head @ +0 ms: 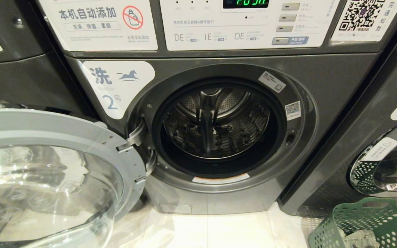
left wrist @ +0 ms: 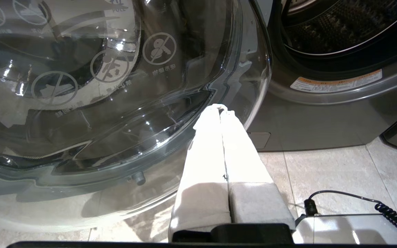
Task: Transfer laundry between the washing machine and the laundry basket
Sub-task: Close the washing machine door with the left hand
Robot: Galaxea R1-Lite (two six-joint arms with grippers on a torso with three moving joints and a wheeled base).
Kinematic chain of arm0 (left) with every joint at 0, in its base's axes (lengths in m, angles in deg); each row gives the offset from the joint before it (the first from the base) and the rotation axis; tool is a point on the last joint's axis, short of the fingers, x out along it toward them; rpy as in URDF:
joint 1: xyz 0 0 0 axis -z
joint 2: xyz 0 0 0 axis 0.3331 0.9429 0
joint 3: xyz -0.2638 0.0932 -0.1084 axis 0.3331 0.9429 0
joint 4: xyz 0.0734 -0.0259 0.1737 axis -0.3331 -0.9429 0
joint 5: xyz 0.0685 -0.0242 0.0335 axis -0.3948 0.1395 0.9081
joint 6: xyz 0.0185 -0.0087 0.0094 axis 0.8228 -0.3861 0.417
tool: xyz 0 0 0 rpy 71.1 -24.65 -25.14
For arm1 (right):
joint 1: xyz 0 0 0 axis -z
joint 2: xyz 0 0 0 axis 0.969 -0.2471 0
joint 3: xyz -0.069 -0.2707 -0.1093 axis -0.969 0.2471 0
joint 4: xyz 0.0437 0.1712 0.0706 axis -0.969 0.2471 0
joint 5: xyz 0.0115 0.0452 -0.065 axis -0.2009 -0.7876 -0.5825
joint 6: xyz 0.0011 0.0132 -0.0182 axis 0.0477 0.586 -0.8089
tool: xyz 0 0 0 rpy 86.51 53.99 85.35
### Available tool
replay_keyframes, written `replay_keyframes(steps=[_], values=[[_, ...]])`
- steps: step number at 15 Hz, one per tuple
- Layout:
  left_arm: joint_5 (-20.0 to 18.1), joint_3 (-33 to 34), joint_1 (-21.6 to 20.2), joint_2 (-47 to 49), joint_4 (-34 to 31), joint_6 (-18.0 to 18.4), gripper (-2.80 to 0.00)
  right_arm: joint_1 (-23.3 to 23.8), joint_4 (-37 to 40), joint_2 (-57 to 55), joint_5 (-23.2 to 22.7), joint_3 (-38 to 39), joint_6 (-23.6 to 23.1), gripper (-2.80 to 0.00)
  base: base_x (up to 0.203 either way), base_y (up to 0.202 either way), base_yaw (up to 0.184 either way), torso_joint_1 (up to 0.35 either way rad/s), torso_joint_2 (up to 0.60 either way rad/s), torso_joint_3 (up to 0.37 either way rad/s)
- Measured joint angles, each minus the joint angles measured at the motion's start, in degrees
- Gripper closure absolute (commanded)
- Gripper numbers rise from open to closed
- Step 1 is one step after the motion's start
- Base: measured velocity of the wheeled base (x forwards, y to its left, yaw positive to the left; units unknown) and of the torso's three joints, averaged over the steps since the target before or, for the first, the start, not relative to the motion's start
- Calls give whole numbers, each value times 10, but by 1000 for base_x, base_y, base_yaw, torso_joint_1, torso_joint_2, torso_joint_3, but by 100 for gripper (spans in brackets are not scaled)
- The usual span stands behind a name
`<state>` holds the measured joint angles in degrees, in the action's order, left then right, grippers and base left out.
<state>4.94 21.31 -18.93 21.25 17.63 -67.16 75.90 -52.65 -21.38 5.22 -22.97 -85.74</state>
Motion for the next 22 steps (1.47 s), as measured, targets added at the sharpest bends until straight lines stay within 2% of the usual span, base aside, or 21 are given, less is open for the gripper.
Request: replay_keyframes(steps=[14,22], values=[[0,0,0,0,1,-1,0,0,0,0,1,0,2,0,0,0,0,1,1,199],[-2,0,0,0,-1,2,0,0,0,0,0,0,3,0,0,0,0,1,2,34]])
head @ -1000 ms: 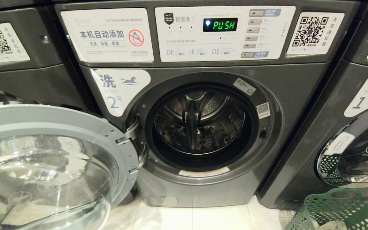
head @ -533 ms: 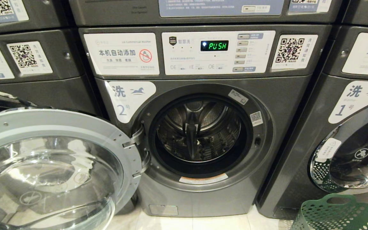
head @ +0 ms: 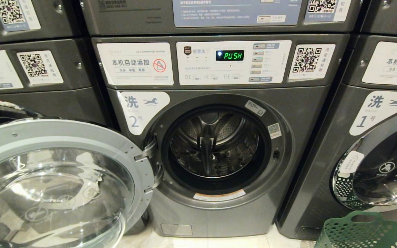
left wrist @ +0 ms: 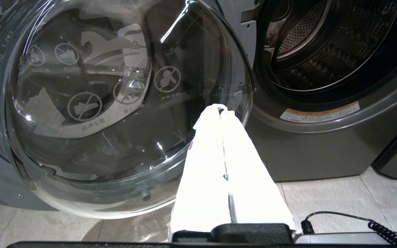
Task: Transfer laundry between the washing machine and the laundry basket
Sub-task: Close the washing machine door with the left hand
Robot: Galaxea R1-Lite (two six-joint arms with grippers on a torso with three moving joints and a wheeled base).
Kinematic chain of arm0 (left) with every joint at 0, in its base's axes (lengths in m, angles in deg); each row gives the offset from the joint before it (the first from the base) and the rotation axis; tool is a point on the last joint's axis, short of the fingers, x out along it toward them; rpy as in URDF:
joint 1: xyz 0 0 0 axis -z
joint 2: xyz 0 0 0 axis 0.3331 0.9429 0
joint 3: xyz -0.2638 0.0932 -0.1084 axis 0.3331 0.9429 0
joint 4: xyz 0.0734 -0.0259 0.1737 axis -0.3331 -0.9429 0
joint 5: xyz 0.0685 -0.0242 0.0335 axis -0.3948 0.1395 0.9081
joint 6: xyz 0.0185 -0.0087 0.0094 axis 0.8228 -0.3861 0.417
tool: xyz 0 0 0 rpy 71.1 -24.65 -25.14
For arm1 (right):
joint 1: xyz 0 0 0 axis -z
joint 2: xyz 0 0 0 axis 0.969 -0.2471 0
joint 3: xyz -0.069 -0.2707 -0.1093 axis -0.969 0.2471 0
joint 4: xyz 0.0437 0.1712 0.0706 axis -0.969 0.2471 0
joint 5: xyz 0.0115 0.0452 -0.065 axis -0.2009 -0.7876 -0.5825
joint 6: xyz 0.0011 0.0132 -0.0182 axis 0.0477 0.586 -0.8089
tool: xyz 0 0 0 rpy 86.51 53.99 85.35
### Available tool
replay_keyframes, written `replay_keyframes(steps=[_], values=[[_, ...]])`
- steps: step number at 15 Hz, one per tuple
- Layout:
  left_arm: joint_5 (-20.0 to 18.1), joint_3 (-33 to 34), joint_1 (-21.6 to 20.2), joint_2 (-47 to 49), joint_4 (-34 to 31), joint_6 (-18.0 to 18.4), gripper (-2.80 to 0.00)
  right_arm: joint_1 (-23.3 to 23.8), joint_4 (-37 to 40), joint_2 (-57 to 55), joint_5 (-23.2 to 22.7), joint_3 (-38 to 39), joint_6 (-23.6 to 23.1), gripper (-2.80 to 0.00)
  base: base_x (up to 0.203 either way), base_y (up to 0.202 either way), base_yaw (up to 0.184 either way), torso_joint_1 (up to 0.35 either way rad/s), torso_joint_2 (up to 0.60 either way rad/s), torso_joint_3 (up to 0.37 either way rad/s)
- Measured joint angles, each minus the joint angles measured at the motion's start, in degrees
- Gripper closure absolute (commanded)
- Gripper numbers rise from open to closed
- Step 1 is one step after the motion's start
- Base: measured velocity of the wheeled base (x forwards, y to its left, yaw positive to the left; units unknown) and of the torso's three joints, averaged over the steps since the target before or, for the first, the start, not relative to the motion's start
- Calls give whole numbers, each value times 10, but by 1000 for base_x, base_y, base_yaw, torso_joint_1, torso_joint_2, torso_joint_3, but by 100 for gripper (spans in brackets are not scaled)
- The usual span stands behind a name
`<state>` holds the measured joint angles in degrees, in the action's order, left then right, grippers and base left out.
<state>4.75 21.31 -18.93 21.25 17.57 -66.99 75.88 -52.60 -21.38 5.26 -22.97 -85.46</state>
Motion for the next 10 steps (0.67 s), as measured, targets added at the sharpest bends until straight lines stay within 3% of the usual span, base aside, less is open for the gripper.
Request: replay_keyframes(steps=[2,10], values=[[1,0,0,0,0,-1,0,0,0,0,0,0,0,0,-63,0,2,6,3,1],[1,0,0,0,1,-2,0,0,0,0,0,0,-1,0,-195,0,1,2,3,5]])
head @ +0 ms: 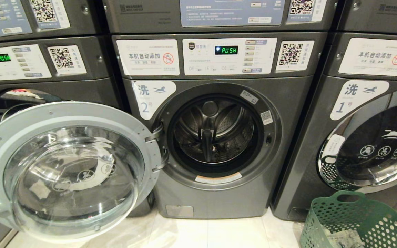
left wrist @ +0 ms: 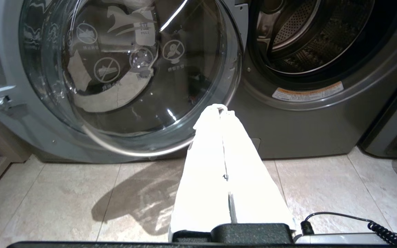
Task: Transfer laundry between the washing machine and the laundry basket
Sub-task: Close the washing machine door with the left hand
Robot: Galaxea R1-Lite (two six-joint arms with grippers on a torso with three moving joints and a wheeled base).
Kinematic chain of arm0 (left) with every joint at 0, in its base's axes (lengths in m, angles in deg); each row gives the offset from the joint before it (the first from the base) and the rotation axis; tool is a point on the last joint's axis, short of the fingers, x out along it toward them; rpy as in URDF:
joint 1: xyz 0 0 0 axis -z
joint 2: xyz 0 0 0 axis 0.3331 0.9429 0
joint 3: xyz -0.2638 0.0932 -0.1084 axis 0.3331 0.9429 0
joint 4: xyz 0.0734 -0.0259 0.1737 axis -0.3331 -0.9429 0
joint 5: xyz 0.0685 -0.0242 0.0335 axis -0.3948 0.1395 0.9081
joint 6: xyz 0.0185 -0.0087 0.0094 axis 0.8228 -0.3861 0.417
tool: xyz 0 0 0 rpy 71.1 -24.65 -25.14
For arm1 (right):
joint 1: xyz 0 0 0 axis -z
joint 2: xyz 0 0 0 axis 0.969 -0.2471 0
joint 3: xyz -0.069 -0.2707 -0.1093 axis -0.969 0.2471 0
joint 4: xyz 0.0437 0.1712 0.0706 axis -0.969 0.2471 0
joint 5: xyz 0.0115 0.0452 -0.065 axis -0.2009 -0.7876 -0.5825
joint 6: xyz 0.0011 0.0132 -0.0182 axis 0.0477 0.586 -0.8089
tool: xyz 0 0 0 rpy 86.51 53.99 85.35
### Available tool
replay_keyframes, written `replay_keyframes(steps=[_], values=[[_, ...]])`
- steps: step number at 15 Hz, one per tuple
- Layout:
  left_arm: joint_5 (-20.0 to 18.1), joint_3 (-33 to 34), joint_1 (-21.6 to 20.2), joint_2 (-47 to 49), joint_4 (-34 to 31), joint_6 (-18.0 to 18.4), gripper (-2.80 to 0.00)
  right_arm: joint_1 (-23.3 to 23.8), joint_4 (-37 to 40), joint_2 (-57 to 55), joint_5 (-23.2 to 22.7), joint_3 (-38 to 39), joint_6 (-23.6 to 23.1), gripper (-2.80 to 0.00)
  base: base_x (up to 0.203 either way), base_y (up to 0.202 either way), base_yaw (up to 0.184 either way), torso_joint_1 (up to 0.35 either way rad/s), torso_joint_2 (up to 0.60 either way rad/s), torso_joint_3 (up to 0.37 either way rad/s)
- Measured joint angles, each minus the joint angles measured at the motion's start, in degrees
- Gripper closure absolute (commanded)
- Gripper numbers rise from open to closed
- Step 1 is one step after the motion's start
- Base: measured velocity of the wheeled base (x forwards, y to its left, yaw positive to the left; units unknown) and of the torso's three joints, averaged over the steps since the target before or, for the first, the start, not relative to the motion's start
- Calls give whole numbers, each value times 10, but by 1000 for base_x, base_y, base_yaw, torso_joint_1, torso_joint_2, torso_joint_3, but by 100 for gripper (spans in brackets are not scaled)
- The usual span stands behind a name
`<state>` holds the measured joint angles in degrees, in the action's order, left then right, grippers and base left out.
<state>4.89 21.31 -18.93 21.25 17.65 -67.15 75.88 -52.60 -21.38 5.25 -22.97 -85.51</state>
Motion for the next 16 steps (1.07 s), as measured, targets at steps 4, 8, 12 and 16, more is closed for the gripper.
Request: replay_keyframes(steps=[4,8,12,16], values=[[0,0,0,0,0,0,0,0,0,0,0,0,0,0,-190,0,1,4,1,3],[-1,0,0,0,-1,5,0,0,0,0,0,0,0,0,-26,0,0,0,1,3],[-6,0,0,0,-2,27,0,0,0,0,0,0,7,0,0,0,0,0,0,0],[-12,-12,0,0,-1,33,0,0,0,0,1,0,9,0,0,0,0,0,0,0]])
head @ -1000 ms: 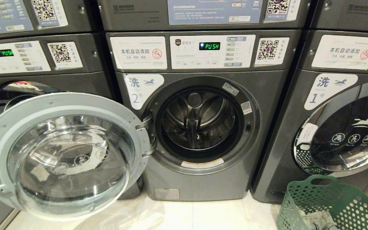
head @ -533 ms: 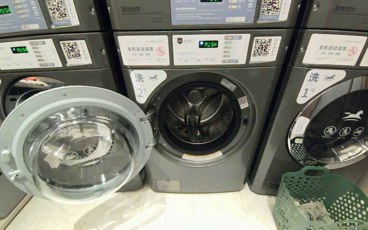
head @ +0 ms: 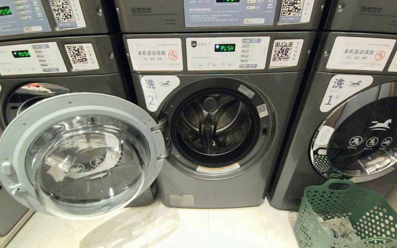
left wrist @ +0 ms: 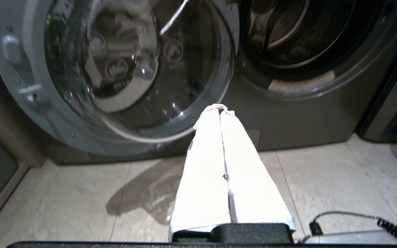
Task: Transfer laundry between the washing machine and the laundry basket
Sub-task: Close the washing machine door with the left hand
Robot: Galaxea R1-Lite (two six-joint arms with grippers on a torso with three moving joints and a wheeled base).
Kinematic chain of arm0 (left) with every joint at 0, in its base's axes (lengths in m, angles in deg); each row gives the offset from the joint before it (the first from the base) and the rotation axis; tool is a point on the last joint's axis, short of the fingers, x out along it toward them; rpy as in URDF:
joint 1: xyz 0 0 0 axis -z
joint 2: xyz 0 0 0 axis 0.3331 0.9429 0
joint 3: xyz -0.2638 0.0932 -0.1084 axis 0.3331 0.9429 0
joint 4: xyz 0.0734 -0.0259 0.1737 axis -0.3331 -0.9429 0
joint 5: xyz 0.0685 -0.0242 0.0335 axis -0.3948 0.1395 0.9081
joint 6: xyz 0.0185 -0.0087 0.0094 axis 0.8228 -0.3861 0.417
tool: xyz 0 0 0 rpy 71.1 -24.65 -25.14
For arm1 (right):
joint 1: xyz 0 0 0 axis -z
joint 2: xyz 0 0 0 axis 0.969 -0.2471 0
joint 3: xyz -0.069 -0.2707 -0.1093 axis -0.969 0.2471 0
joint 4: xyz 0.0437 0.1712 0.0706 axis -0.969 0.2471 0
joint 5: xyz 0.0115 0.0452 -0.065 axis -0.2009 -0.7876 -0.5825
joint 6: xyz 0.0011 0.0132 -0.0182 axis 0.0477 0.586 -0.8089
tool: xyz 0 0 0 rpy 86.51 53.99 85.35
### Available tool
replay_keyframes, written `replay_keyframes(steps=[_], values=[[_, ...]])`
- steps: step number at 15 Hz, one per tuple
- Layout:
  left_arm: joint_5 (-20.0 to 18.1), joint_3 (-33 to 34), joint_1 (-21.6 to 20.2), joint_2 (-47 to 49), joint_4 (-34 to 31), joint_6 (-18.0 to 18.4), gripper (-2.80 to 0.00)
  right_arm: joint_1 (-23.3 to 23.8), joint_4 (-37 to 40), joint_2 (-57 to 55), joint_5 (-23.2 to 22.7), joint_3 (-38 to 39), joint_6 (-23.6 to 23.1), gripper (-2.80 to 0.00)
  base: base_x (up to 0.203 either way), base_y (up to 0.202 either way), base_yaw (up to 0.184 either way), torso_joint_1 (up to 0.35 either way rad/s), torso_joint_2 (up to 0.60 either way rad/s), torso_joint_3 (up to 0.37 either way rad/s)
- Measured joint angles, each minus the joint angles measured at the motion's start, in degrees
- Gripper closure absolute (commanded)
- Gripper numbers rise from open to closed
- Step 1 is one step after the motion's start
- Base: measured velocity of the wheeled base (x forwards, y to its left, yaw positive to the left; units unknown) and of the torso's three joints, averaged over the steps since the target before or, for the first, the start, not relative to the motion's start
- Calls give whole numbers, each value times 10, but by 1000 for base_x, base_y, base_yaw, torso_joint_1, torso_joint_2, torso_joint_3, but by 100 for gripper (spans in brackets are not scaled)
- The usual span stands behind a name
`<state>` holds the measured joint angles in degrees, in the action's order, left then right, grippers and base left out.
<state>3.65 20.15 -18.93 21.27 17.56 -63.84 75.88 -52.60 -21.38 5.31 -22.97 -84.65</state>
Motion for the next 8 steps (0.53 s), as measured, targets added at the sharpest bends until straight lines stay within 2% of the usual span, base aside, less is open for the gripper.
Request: replay_keyframes(steps=[2,4,6,8], values=[[-8,-78,0,12,-15,4,0,0,0,0,-1,0,-3,0,0,0,0,0,0,0],[-3,-208,0,67,-38,3,0,0,-1,0,-2,0,-6,0,0,0,0,0,0,0],[16,-374,0,181,-57,-9,0,0,0,0,0,0,2,0,0,0,0,0,0,0],[43,-572,-5,344,-73,-28,0,0,0,0,1,0,3,0,0,0,0,0,0,0]])
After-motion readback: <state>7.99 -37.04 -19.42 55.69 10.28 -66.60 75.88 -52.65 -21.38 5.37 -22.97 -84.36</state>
